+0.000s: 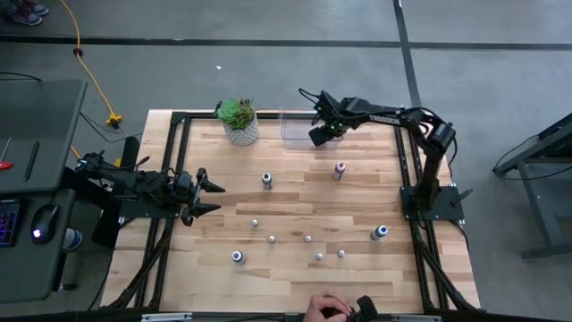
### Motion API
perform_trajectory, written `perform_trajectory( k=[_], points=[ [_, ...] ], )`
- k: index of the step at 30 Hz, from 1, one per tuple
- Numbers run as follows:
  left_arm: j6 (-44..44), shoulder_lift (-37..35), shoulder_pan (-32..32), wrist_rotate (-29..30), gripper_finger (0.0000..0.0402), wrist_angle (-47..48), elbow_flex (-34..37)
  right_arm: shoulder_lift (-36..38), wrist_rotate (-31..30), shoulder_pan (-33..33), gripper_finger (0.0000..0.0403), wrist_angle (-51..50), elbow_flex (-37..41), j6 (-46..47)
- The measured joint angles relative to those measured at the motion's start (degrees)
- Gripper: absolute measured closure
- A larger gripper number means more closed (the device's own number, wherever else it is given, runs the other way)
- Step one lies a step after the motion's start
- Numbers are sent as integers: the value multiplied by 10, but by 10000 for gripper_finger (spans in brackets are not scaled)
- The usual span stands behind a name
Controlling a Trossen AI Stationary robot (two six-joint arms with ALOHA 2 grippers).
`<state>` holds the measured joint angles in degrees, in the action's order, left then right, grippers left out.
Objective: Pick & Place food coloring
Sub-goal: Put the small red food coloring bottle into the bin, then put the right small purple food coloring bottle into the bin
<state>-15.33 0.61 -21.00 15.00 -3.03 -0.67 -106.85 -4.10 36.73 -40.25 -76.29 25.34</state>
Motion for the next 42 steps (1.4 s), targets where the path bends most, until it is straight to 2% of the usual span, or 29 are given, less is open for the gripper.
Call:
perform_trajectory(
  k=[16,26,33,42],
  points=[
    [0,0,0,0,130,0,0,-9,-3,0,329,11,1,-1],
    [0,0,0,0,130,0,0,-9,-1,0,273,11,1,-3],
    [0,0,0,0,130,0,0,-9,0,0,252,10,-2,-9],
    [0,0,0,0,130,0,0,-9,11,1,249,-50,-80,-60]
  ],
)
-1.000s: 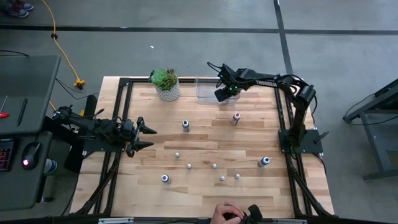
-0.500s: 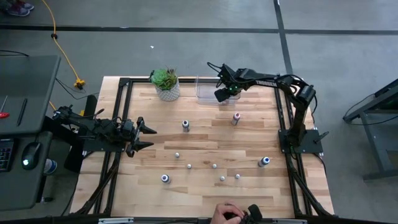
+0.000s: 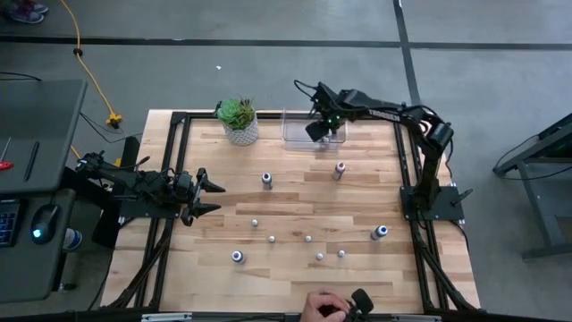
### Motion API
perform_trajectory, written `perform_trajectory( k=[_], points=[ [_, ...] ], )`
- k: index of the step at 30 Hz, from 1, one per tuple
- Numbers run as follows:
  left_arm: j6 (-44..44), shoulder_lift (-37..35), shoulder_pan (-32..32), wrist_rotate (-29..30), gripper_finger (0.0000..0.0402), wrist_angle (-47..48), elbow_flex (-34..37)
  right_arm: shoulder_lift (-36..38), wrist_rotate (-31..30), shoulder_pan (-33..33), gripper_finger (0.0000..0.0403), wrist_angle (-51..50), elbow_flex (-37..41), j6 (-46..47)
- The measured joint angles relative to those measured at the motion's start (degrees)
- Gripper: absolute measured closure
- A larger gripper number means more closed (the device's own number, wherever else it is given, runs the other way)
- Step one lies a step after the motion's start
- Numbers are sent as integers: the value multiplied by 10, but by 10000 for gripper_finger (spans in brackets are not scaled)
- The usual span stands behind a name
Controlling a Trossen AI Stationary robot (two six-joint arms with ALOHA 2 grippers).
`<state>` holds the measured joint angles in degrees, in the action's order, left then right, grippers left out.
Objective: Pick & Place food coloring
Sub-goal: Put the right small purple food coloring bottle into the bin
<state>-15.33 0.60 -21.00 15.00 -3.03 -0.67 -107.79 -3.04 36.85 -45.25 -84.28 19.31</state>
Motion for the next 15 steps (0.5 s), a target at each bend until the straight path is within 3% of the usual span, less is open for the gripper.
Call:
perform_trajectory(
  k=[15],
  points=[
    [0,0,0,0,130,0,0,1,1,-93,243,-237,-307,-246]
  ],
)
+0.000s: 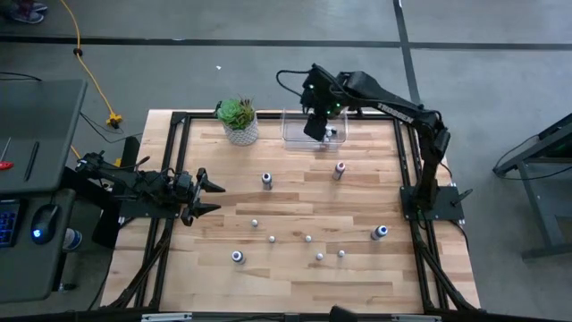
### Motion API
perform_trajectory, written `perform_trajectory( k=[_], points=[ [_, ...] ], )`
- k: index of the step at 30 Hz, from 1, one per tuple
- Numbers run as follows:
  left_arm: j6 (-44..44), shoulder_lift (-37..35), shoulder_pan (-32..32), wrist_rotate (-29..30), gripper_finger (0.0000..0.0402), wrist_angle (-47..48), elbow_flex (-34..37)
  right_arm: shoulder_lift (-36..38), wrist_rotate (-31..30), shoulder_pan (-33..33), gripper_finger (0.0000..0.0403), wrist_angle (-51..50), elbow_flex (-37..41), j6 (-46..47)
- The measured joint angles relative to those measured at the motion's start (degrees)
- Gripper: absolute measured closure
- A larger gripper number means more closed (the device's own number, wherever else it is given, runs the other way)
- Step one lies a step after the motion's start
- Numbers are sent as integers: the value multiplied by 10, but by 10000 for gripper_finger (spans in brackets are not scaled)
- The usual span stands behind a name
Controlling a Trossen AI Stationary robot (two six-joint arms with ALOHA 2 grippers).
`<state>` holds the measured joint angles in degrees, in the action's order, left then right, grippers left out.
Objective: Pick & Place food coloring
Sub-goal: Put the right small purple food coloring bottle into the bin
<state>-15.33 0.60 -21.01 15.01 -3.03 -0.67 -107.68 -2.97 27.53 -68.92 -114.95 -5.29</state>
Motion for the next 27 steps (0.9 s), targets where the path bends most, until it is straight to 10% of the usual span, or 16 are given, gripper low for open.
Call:
perform_trajectory(
  k=[16,27],
  points=[
    [0,0,0,0,130,0,0,26,124,-189,241,-212,-90,-26],
    [0,0,0,0,130,0,0,141,115,-350,246,-194,92,167]
  ],
)
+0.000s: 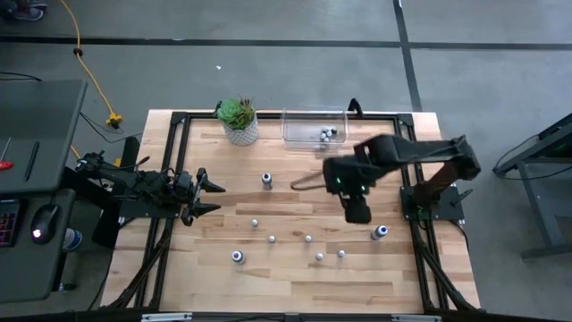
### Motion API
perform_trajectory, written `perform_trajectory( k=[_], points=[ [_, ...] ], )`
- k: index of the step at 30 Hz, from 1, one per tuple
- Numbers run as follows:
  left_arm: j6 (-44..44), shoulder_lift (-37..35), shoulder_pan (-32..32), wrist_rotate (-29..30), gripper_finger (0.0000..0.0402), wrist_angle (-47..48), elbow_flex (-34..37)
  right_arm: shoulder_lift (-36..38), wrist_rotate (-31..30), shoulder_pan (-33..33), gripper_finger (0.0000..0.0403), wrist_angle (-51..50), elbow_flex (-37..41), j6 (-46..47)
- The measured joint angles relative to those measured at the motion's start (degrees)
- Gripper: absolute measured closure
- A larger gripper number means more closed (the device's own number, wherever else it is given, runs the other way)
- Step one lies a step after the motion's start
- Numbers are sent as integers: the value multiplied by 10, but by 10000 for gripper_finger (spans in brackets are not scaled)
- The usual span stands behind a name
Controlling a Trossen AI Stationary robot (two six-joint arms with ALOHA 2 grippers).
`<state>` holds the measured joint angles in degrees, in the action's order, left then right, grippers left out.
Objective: Pick & Place food coloring
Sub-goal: Put the right small purple food coloring bottle into the bin
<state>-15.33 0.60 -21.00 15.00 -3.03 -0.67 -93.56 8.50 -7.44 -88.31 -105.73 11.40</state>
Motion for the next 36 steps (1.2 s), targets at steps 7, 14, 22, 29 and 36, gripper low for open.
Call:
perform_trajectory(
  k=[7,14,22,29,36],
  points=[
    [0,0,0,0,130,0,0,72,-15,-99,246,104,184,110],
    [0,0,0,0,130,0,0,89,-5,-186,242,257,326,170],
    [0,0,0,0,130,0,0,88,-14,-220,245,452,455,175],
    [0,0,0,0,130,0,0,84,-22,-216,233,548,537,207],
    [0,0,0,0,130,0,0,49,-24,-210,217,607,547,167]
  ],
)
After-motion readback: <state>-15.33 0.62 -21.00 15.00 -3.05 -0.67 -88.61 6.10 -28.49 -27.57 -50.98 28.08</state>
